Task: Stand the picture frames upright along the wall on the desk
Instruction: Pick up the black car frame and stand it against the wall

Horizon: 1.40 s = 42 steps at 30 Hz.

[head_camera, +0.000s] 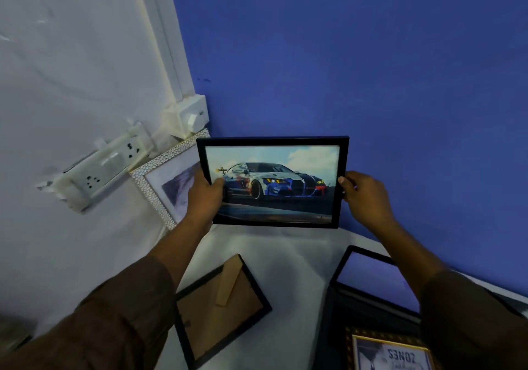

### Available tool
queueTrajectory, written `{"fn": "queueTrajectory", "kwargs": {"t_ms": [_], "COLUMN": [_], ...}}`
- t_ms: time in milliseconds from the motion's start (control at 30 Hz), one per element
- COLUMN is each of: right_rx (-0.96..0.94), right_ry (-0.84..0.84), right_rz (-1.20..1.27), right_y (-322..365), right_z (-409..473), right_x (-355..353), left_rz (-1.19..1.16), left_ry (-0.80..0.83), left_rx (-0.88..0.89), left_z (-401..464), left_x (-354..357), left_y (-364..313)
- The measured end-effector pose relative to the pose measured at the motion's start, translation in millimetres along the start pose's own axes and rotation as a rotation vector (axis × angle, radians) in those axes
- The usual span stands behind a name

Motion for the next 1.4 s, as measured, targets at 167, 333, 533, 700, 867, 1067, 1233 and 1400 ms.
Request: {"fn": "queueTrajectory", "kwargs": {"t_ms": [167,333,533,700,867,1067,1233,1400], "right_rx": [0.257,0.499,0.685,0.746,0.741,0.751,0.74,0.679], "right_ry": [0.008,0.043,0.043,0.07,0.062,0.057,0.01,-0.084], "right_rz": [-0.02,0.068,0.144,0.131,0.109,0.131,0.112,0.135], "right_y": [-51,-97,-138,-159,-166,-168,-155,-139], "right_z": [29,41,58,64,64,60,56,51], "right_x": [35,67,86,99,101,101,96,79], "left_rz": [-0.063,-0.054,0.027,0.122,0.165,0.158,0.104,0.115], "left_ry": [0.28,0.45,0.53,0.569,0.554,0.558,0.562,0.504], "left_rx": [-0.056,-0.111,-0.184,-0.162,-0.155,-0.192,-0.274,-0.292], "left_z": [77,107,127,138,145,141,130,118], "left_x": [72,126,162,181,186,191,191,176], "left_y": [52,68,85,94,101,104,110,115]}}
Point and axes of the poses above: each hand's wrist, its own z-axis towards the middle knuckle, its own x-axis out of the palm, y = z × x, the point moved 8 cm from there along z, towards the middle knuckle, and after that the axes turned 13 degrees about z, right-handed, at the moved point
